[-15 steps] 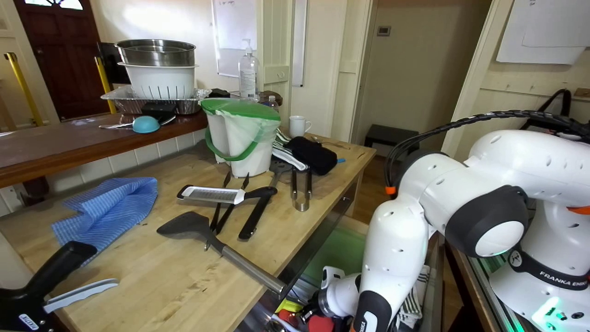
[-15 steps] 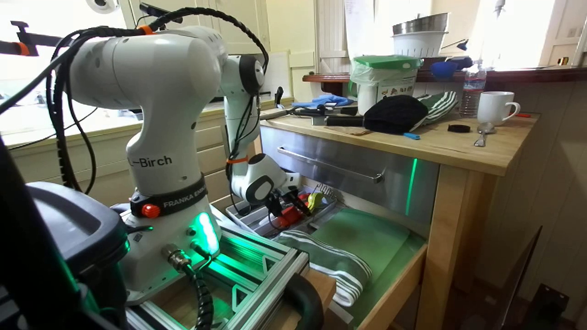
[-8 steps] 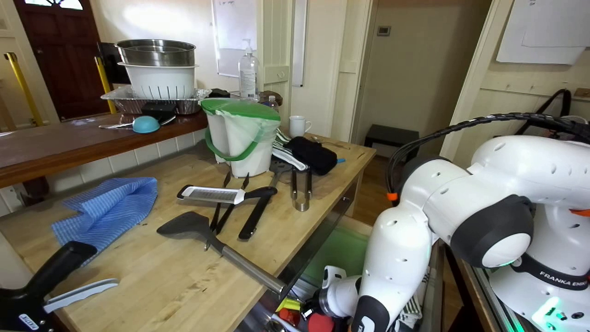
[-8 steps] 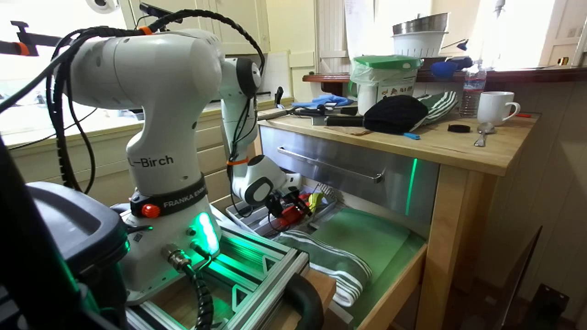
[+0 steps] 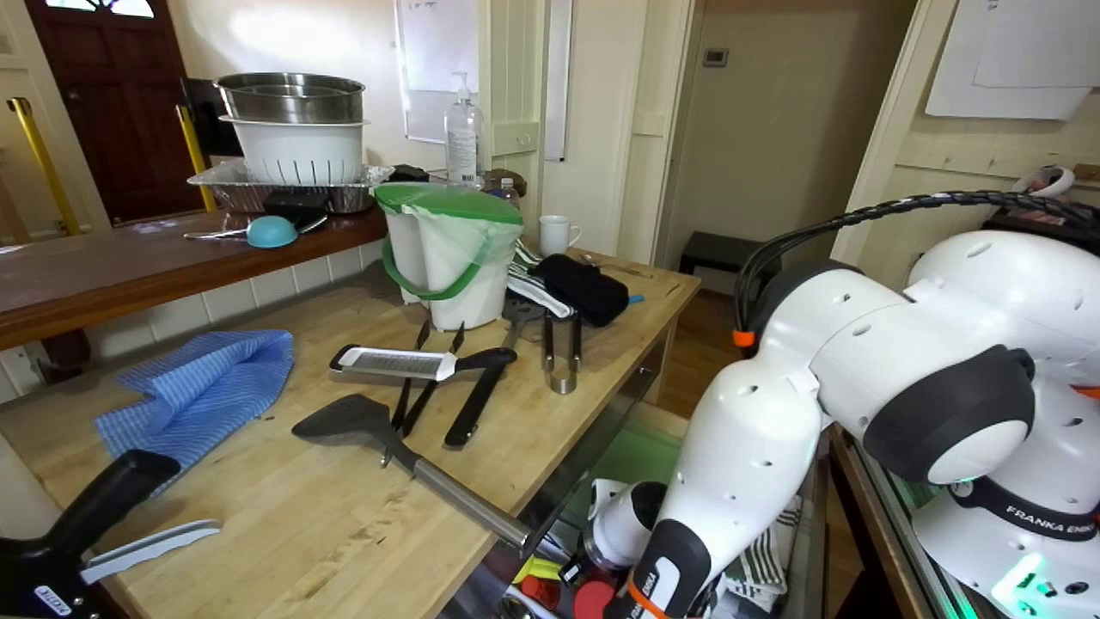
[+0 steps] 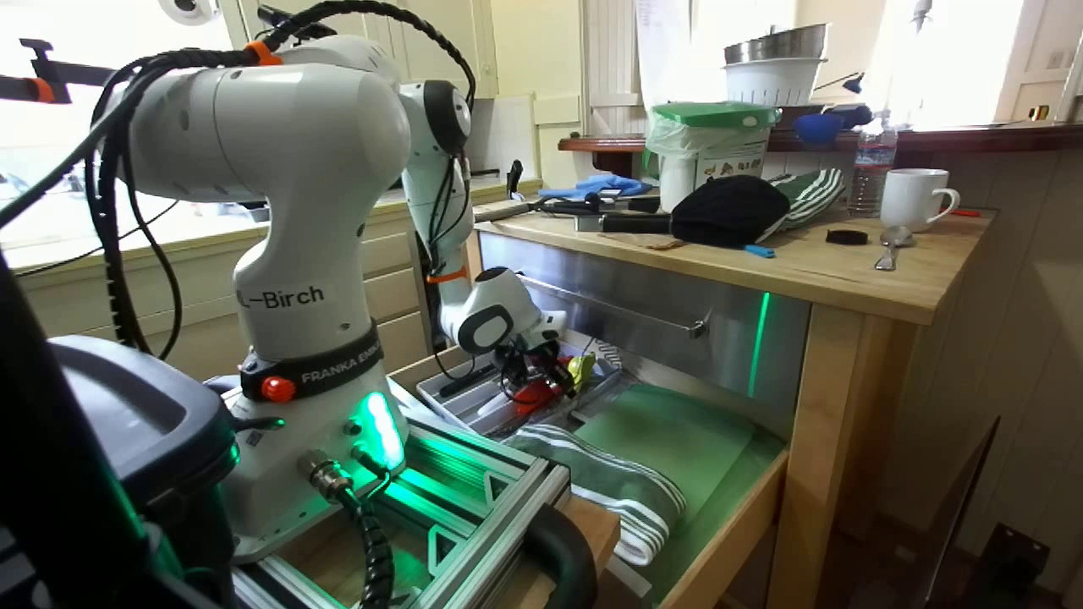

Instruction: Pick up the object from the drawer and put it on top of the cabinet

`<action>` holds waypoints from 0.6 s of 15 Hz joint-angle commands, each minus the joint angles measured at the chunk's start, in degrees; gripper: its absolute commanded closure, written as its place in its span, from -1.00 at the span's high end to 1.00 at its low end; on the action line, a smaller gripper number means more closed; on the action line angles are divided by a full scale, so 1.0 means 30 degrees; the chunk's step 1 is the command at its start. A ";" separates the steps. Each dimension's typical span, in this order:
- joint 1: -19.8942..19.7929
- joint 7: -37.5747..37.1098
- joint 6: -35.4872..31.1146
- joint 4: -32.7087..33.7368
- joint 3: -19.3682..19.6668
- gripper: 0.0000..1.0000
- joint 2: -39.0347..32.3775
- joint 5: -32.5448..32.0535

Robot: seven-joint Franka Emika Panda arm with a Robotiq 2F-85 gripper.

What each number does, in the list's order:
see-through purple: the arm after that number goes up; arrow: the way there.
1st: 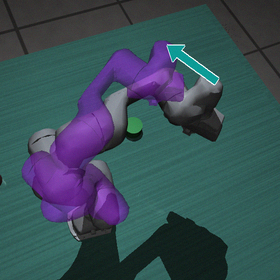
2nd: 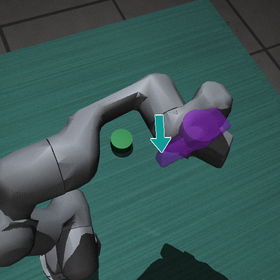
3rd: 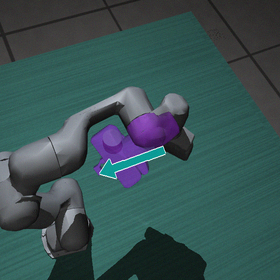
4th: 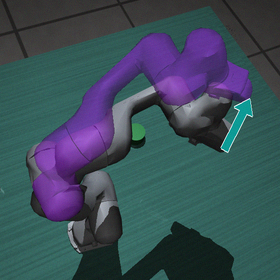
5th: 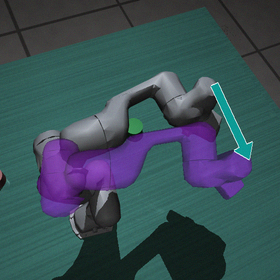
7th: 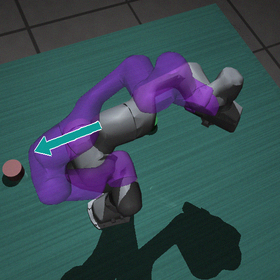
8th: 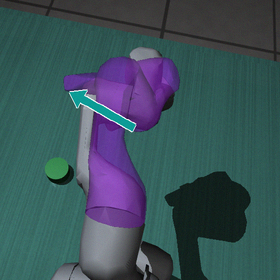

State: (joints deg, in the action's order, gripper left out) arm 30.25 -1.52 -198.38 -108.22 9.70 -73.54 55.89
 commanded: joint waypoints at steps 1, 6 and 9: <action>0.0185 0.0702 0.4792 -0.1236 0.0738 -0.96 0.2289 0.0067; -0.0727 -0.1426 0.7759 -0.2602 0.0271 -0.97 0.4356 -0.4573; -0.1032 -0.2673 0.7756 -0.3729 -0.0241 -0.97 0.5058 -0.7091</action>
State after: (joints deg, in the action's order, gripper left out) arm 28.43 -5.79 -176.37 -114.45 10.60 -62.26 41.42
